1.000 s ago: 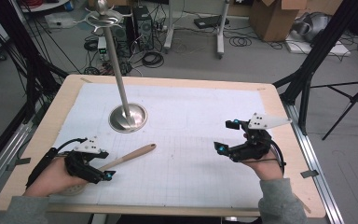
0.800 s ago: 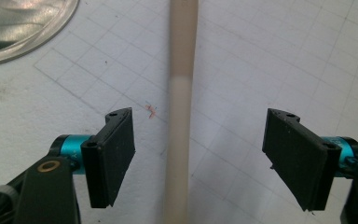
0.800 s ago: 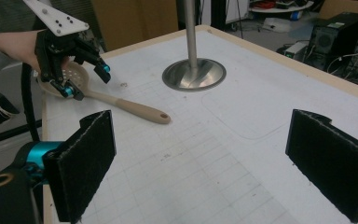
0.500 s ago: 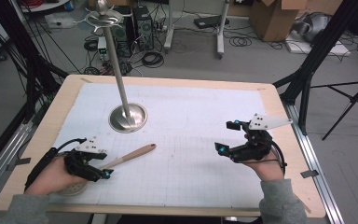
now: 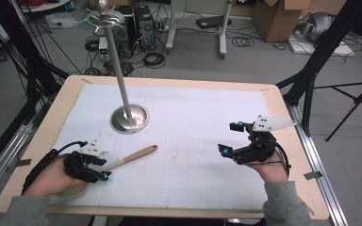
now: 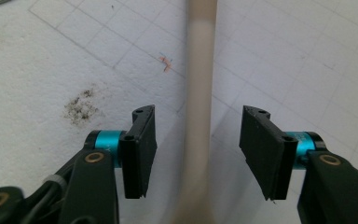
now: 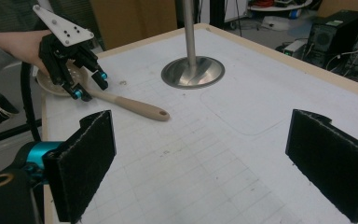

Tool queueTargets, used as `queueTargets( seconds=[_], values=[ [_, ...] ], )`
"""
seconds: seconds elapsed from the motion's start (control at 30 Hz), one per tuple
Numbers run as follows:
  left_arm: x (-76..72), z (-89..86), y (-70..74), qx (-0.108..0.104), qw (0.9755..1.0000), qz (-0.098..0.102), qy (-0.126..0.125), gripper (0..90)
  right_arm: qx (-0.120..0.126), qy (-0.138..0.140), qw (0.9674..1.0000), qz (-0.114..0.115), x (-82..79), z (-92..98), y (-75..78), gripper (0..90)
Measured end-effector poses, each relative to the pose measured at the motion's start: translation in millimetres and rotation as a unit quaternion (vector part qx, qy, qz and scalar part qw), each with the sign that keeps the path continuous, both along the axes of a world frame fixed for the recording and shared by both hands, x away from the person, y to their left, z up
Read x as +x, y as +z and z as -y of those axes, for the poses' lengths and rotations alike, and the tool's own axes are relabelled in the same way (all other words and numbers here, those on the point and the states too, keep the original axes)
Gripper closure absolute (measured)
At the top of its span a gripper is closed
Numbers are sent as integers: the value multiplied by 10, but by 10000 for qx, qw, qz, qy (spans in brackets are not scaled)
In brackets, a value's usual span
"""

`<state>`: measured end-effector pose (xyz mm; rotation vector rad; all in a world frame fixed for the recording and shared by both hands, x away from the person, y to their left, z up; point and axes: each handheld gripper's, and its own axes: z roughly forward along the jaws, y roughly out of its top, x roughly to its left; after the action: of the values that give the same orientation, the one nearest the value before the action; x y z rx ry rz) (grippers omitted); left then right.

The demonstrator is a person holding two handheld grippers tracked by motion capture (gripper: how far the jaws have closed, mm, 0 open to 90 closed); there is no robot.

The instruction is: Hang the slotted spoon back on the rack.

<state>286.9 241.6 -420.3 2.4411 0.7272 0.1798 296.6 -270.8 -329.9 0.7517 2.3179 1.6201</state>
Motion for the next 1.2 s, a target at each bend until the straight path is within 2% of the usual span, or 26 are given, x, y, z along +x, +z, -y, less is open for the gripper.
queueTargets(
  seconds=[0.17,0.27,0.5,0.9,1.1,1.2],
  values=[
    [1,-12,-1,21,10000,-2,52,529,-13,9,10000,-6,4,-5,-5,73],
    [-2,-2,-8,136,9999,5,15,575,-3,0,10000,-15,7,3,-10,73],
    [-9,11,-11,182,9998,39,-26,608,-1,-10,10000,9,7,9,-13,72],
    [-10,9,-16,109,9999,22,-2,759,-33,-3,10000,-35,6,-2,-22,72],
    [-13,3,-22,35,10000,26,23,768,-38,-9,10000,-37,8,-2,-23,73],
    [-15,1,-19,79,9999,71,-32,772,-37,-7,10000,-43,7,2,-24,73]
  ],
)
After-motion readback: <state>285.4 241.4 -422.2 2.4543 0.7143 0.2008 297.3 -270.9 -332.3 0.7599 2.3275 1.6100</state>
